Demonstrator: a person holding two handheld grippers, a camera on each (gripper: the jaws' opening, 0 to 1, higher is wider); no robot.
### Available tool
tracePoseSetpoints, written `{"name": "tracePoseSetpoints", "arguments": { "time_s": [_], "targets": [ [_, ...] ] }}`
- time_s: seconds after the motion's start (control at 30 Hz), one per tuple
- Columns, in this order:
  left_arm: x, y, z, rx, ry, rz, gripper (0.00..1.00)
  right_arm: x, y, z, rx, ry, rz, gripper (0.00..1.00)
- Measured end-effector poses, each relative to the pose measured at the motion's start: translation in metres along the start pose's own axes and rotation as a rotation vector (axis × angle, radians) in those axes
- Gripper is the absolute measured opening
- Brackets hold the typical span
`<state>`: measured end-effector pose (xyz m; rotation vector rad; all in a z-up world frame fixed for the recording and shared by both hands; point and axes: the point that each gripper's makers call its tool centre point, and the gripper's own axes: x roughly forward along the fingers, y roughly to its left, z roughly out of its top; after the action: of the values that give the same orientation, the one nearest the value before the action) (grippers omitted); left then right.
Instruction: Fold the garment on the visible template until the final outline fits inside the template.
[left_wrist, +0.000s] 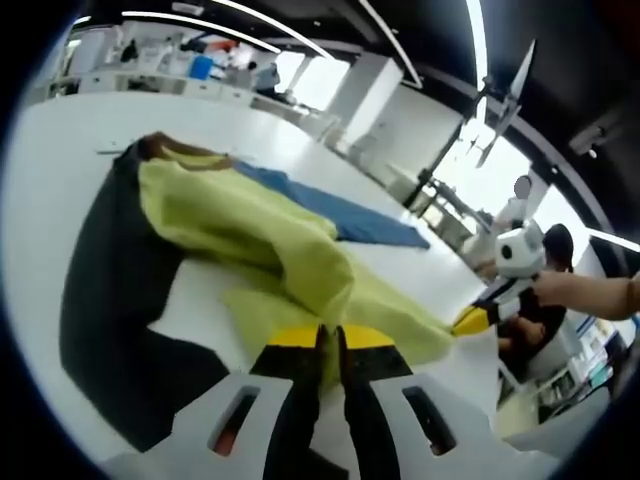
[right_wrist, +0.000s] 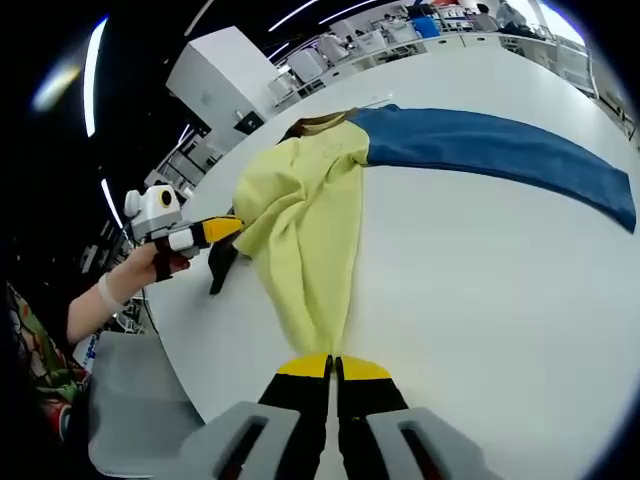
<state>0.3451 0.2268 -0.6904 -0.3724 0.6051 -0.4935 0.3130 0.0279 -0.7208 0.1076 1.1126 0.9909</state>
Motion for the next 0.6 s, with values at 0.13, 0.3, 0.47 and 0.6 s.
{"name": "tracePoseSetpoints", "arguments": {
  "time_s": [0.13,0.3,0.47,0.6],
  "targets": [
    [-0.007,0.006,0.010,-0.002,-0.023,0.015,0.12,0.000,0.001,0.000,0.000,-0.001,0.001,0.00],
    [-0.015,0.020,0.021,-0.013,-0.047,0.045,0.14,0.000,0.001,-0.001,0.002,-0.001,0.003,0.00],
    [-0.018,0.037,0.028,-0.034,-0.065,0.087,0.20,0.000,0.001,-0.001,0.003,-0.001,0.003,0.00],
    [-0.019,0.051,0.028,-0.061,-0.058,0.115,0.19,0.000,0.001,-0.001,0.003,0.000,0.004,0.00]
  ]
}}
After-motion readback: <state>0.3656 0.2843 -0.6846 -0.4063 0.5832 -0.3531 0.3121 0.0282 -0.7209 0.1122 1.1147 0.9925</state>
